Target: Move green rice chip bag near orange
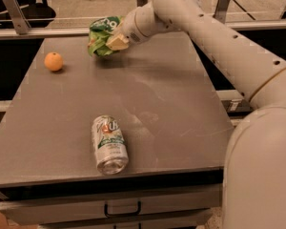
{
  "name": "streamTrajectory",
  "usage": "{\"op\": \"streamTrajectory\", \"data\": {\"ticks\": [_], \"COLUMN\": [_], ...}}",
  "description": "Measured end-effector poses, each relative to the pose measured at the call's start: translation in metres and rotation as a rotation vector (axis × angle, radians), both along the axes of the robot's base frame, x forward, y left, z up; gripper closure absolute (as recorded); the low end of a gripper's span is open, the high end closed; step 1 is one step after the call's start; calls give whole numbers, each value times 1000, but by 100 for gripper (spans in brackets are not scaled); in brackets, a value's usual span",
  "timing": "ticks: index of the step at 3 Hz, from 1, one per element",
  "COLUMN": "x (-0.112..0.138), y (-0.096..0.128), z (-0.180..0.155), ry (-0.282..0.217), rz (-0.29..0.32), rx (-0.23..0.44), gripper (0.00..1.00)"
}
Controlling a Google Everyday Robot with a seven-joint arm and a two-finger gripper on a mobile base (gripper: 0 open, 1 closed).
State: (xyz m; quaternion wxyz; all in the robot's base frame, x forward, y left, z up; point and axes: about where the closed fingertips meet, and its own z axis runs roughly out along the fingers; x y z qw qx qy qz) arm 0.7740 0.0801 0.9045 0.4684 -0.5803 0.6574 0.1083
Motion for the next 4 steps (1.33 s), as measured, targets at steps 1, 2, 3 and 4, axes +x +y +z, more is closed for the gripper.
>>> {"op": "streamTrajectory", "data": {"ticks": [1, 2, 3, 4], "x": [-12, -20, -27, -28], "y": [34, 53, 66, 70], "z": [-11, -20, -28, -34], "ry": [8, 14, 30, 40], "rz": [109, 170, 207, 213], "rx": [8, 10, 3, -5], "gripper": [100, 100, 82, 58]}}
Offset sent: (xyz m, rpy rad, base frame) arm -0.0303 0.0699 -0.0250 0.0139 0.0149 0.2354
